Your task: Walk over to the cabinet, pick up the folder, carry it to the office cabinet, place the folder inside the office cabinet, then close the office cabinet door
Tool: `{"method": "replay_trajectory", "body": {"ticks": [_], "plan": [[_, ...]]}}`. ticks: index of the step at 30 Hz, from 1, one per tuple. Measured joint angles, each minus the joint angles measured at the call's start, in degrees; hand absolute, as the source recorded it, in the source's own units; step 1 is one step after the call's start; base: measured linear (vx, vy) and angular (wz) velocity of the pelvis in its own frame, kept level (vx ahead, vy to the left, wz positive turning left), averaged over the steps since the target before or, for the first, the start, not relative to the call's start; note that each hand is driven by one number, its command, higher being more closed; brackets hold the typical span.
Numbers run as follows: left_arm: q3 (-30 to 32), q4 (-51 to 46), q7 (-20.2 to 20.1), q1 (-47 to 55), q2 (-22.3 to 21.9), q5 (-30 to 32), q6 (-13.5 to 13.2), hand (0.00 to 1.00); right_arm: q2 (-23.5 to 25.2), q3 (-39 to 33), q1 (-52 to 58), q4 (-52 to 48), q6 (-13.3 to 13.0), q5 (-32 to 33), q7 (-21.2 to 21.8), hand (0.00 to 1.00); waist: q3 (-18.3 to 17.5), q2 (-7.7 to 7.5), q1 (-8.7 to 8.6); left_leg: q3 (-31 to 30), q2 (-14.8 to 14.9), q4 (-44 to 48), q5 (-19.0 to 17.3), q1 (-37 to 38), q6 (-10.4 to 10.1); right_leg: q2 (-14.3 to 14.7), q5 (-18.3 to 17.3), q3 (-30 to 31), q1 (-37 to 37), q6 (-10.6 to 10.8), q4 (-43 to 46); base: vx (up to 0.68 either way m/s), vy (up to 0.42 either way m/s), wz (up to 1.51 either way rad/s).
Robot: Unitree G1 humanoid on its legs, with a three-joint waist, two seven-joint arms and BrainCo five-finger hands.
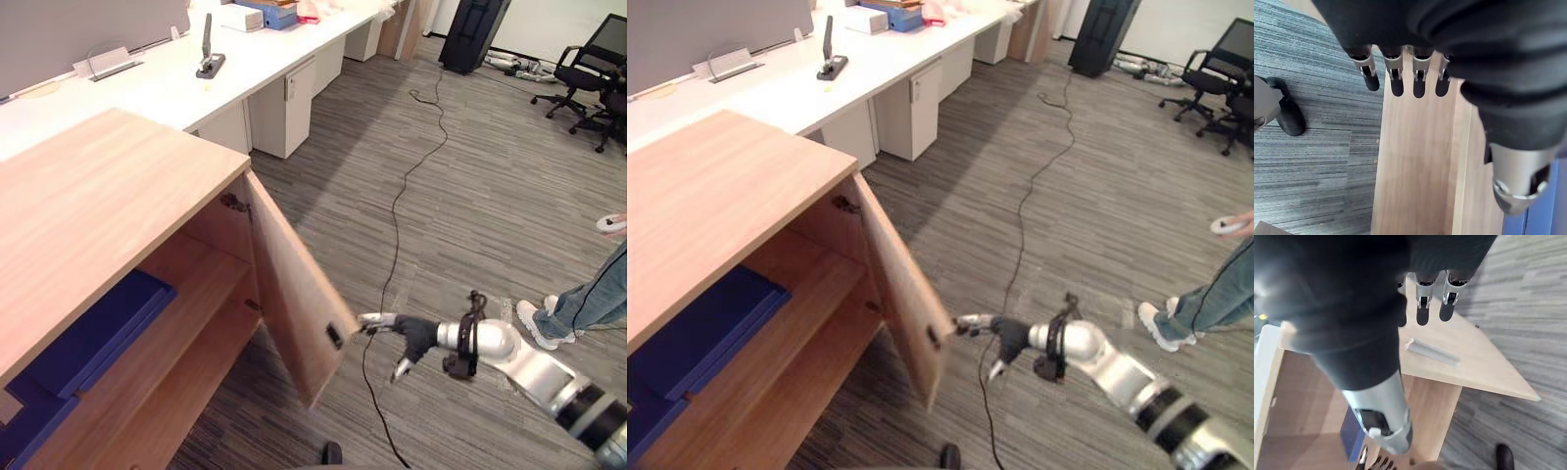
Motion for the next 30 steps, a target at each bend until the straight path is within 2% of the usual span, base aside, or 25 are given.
{"method": "replay_trajectory", "body": {"ticks": [2,3,6,8,14,18,20,21,23,25,26,27,28,29,30], "plan": [[2.45,-0.09,-0.01,0.0,-0.02,-0.2,0.0,0.0,-1.28,-3.36,3.99,-3.0,0.18,-0.12,3.0,0.0,-0.14,-0.54,0.8,0.32,-0.16,0.0,-0.08,0.08,0.14,-0.01,0.06,0.44,-0.1,0.08,-0.07,0.01,0.057,-0.11],[3.99,-0.09,-0.02,0.23,-0.14,-0.43,0.0,0.0,-3.51,-5.06,6.98,-3.75,0.5,-0.19,4.5,0.0,-0.25,-1.07,0.93,0.62,-0.28,0.0,-0.12,0.01,0.21,-0.1,0.12,0.73,-0.31,0.15,-0.28,0.0,0.055,-0.11],[6.02,-0.7,-0.05,1.69,-1.37,-0.87,0.1,0.0,-6.6,-8.79,13.26,-4.41,2.02,-0.28,6.46,0.0,-0.82,-2.06,0.97,1.55,-0.58,-0.01,-0.25,-0.09,0.47,-0.44,0.4,1.97,-0.84,0.36,-0.3,-0.01,0.08,-0.21],[5.89,-2.48,-0.1,1.92,-2.7,-1.37,0.35,0.0,-7.06,-10.46,16.02,-5.06,2.32,-0.27,7.15,0.0,-0.91,-2.17,0.78,1.8,-0.73,0.0,-0.33,-0.11,0.77,-0.67,0.55,2.17,-0.8,0.53,-0.3,-0.02,0.067,-0.09],[2.31,-11.7,-0.56,3.89,-5.32,-2.84,0.61,0.0,-7.06,-10.59,16.92,-8.42,2.62,-0.22,8.59,0.0,-1.49,-1.97,1.42,1.61,-1.11,0.5,-0.42,-0.88,1.34,-1.24,0.71,2.09,-1.2,0.73,-0.29,-0.03,0.052,0.02],[-0.63,-16.11,-0.48,6.11,-6.87,-4.58,0.67,0.0,-6.71,-7.19,14.12,-6.59,2.63,-0.56,8.37,0.0,-2.18,-1.67,2.64,0.33,-1.66,1.08,-0.32,-2.2,1.5,-1.71,1.07,0.87,-1.67,0.67,-0.18,0.01,0.043,0.16],[-2.25,-18.24,-0.4,7.21,-8.03,-4.84,0.69,0.0,-4.58,-5.24,12.18,-2.84,2.6,-2.02,8.11,0.0,-2.35,-1.43,3.53,-0.46,-1.78,1.09,-0.16,-2.37,1.69,-2.03,1.07,0.12,-1.5,0.68,-0.15,0.02,0.052,0.22],[-3.68,-19.75,-0.36,8.17,-8.94,-4.95,0.7,0.0,-1.74,-4.92,11.32,0.96,2.57,-3.8,7.68,0.0,-2.5,-1.23,4.47,-0.75,-1.96,1.12,-0.11,-2.44,1.78,-2.25,1.07,-0.22,-1.4,0.72,-0.01,0.01,0.067,0.29],[-6.17,-21.35,-0.33,9.09,-10.38,-4.93,0.72,0.0,4.07,-5.01,10.05,8.96,2.5,-7.33,5.92,0.0,-2.65,-0.52,4.79,-3.01,-2.86,2.02,-0.05,-3.19,1.99,-3.22,0.82,-2.32,-0.69,1.12,0.03,0.0,0.071,0.56],[-10.93,-21.35,-0.36,9.87,-10.57,-4.49,1.31,0.0,13.72,-6.67,9.41,22.63,2.37,-12.21,2.41,0.0,-2.95,1.73,5.17,-7.66,-4.39,3.97,-0.25,-3.78,2.59,-5.36,-0.98,-6.98,0.89,2.67,2.01,-0.01,0.128,1.04],[-12.18,-21.35,-0.35,9.9,-10.57,-4.28,1.52,0.0,16.17,-7.76,9.64,26.02,2.25,-14.42,0.62,0.0,-3.06,2.54,5.12,-9.51,-4.99,4.79,-0.38,-4.2,2.81,-6.28,-2.15,-8.62,0.86,3.19,3.89,-0.02,0.169,1.52],[-14.51,-21.34,-0.37,9.73,-10.68,-4.09,1.71,0.0,21.11,-11.96,10.82,32.56,2.18,-17.39,-2.41,0.0,-2.83,3.78,4.72,-13.76,-6.57,6.57,-0.5,-5.0,3.52,-8.5,-5.22,-12.31,0.72,4.08,9.09,-0.02,0.117,1.65],[-15.75,-21.37,-0.37,9.57,-10.69,-3.84,1.74,0.0,24.61,-16.13,11.92,36.89,2.06,-19.22,-4.41,0.0,-3.0,4.77,4.29,-17.04,-7.82,7.99,-0.55,-5.58,4.12,-10.44,-7.28,-13.13,0.2,4.17,13.53,-0.01,0.121,1.93],[-16.69,-21.38,-0.32,9.54,-10.69,-3.39,1.76,0.0,27.63,-20.29,12.99,40.49,1.94,-21.39,-7.31,0.0,-3.25,6.0,4.07,-20.27,-9.07,9.41,-0.8,-6.23,4.7,-11.67,-8.34,-10.7,-0.19,3.67,16.83,0.0,0.102,1.93],[-18.16,-21.86,-0.22,9.29,-10.67,-2.59,1.72,0.0,31.44,-26.09,14.22,45.5,1.8,-23.05,-11.11,0.0,-2.99,7.35,4.03,-24.57,-10.27,10.68,-1.11,-6.64,5.63,-12.0,-9.47,-3.21,-1.58,3.04,21.06,0.0,0.082,1.71]]}}
